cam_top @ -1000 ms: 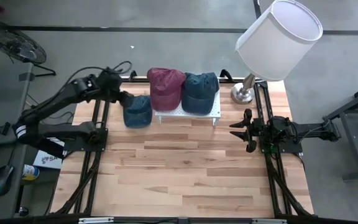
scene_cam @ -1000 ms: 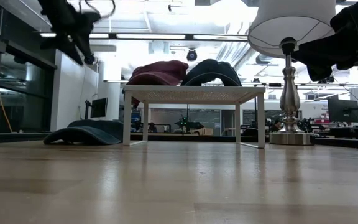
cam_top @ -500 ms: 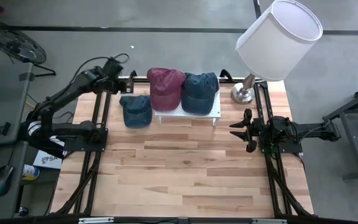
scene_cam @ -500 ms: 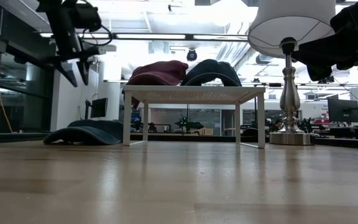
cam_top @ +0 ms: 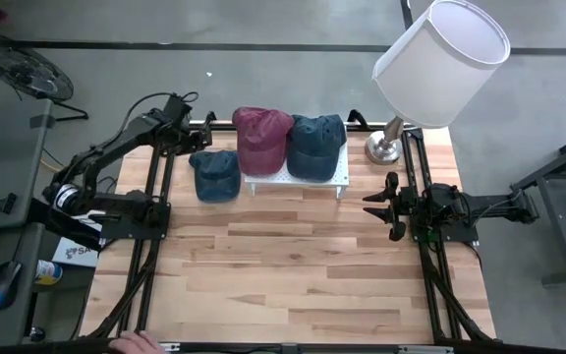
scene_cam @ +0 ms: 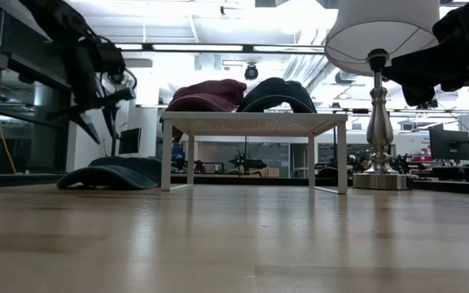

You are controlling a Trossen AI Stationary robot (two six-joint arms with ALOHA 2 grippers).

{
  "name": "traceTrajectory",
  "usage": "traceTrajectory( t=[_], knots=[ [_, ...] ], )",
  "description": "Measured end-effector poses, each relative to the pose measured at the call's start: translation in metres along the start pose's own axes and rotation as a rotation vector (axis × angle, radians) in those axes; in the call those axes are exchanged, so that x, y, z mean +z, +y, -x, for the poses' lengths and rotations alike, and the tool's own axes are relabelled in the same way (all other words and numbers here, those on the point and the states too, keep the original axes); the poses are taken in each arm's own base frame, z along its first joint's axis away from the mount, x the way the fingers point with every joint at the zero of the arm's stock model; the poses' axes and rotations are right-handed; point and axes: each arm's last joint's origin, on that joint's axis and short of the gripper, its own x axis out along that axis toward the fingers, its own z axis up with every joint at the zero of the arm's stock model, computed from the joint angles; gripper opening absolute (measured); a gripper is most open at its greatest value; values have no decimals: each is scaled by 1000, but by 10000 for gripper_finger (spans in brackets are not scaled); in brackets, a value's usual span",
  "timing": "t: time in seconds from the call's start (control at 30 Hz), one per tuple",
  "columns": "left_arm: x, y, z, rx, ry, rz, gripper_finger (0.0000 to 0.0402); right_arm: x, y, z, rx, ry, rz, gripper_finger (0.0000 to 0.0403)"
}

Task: Pick & Place hat
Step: Stack the blue cap on top of the blue cap on the shelf

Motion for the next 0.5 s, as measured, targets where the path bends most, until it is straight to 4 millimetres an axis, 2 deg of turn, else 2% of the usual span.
traceTrajectory(
  t=[0.33,0.5],
  knots=[
    [7,0,-30,73,55,45,156,0,0,0,0,0,0,126],
    [5,-6,-42,73,81,-58,156,0,0,0,0,0,0,126]
  ],
)
